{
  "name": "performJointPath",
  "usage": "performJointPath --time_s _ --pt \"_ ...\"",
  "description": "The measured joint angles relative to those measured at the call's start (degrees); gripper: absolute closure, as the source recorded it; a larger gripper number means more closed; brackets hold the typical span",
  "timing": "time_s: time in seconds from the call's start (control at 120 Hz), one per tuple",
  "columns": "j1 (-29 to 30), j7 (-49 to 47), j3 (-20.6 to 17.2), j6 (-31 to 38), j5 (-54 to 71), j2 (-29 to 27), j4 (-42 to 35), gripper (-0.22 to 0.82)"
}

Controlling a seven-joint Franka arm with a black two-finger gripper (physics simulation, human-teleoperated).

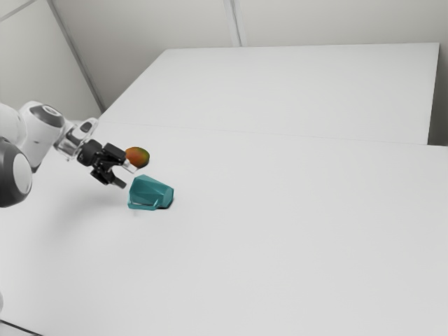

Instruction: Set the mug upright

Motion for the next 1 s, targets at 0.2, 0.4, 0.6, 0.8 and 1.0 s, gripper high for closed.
performJointPath --time_s 0.2,0.4,0.6,0.8,1.0 --pt "-0.28 2.80 -0.32 1.28 -4.31 0.10 -2.76 0.00" --pt "-0.30 4.79 -0.34 2.53 -6.38 0.04 -3.28 0.00" --pt "-0.34 6.19 -1.33 3.43 -8.12 0.84 -4.30 0.00" --pt "-0.38 7.13 -1.48 3.70 -8.77 0.97 -4.42 0.40" --pt "-0.30 7.78 -1.48 3.12 -8.84 0.09 -4.28 0.67"
